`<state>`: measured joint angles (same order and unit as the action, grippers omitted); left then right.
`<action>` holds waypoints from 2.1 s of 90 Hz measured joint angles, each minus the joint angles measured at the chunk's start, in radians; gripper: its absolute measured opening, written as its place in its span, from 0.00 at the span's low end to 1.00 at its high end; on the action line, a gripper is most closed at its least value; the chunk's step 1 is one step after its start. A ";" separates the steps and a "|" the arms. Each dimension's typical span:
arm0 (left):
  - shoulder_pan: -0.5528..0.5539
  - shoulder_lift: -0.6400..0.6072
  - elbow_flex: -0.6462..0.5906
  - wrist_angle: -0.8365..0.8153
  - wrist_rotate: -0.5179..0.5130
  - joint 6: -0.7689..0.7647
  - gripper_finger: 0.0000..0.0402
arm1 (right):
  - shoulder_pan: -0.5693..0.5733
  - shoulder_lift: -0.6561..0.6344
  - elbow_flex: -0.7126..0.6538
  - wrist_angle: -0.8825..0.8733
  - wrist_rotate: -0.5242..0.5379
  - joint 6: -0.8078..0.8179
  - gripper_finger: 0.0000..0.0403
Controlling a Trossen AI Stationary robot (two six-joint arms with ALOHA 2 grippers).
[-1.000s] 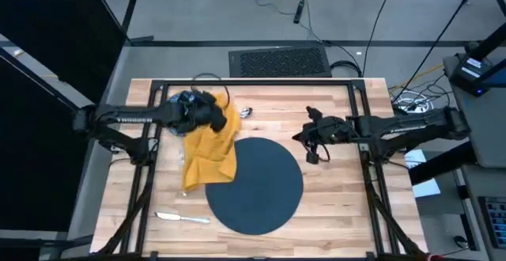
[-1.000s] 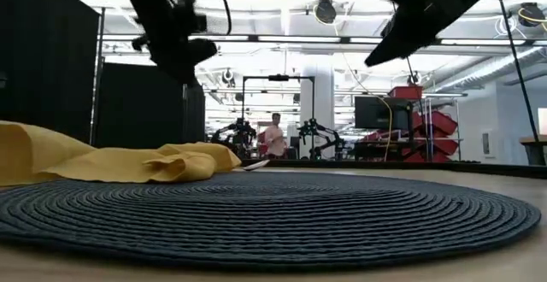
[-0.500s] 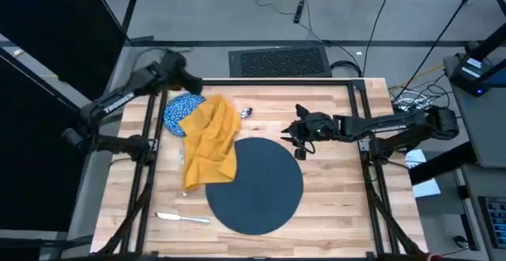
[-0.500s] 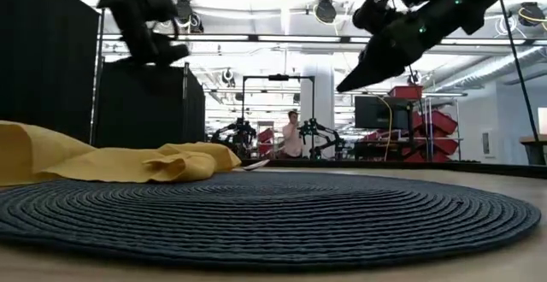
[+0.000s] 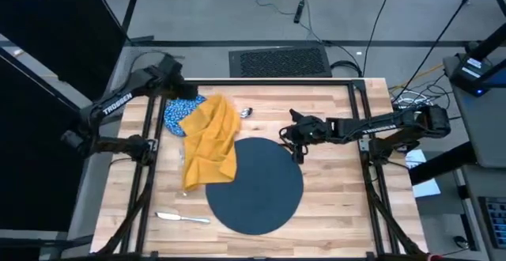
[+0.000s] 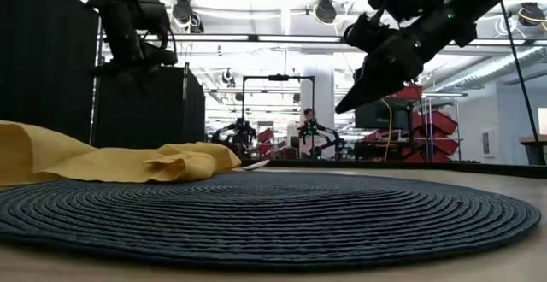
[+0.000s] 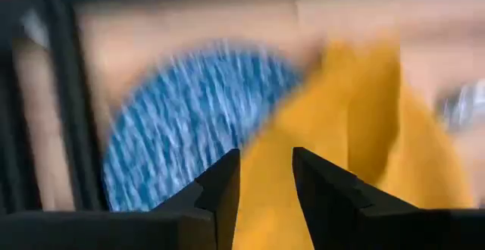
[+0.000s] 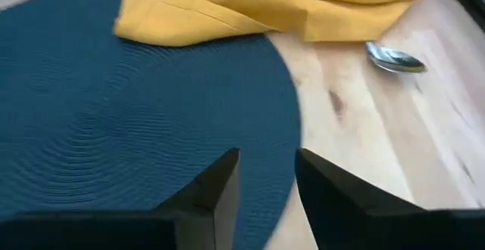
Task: Set table place
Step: Move the yellow table napkin to the top right of the table
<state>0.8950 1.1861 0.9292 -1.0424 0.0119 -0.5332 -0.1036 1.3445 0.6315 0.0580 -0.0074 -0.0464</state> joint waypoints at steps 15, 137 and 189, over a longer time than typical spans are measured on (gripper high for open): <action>-0.111 -0.018 -0.007 -0.207 -0.047 -0.132 0.27 | 0.000 0.000 0.000 0.000 0.001 -0.013 0.30; -0.338 -0.136 -0.407 0.409 -0.128 -0.650 0.27 | 0.015 -0.001 0.000 0.045 -0.058 0.005 0.30; -0.392 -0.112 -0.365 0.806 -0.100 -0.026 0.27 | -0.023 0.289 0.217 0.191 -0.222 -0.055 0.30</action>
<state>0.5031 1.0739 0.5640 -0.2366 -0.0879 -0.5594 -0.1261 1.6332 0.8487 0.2487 -0.2291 -0.1014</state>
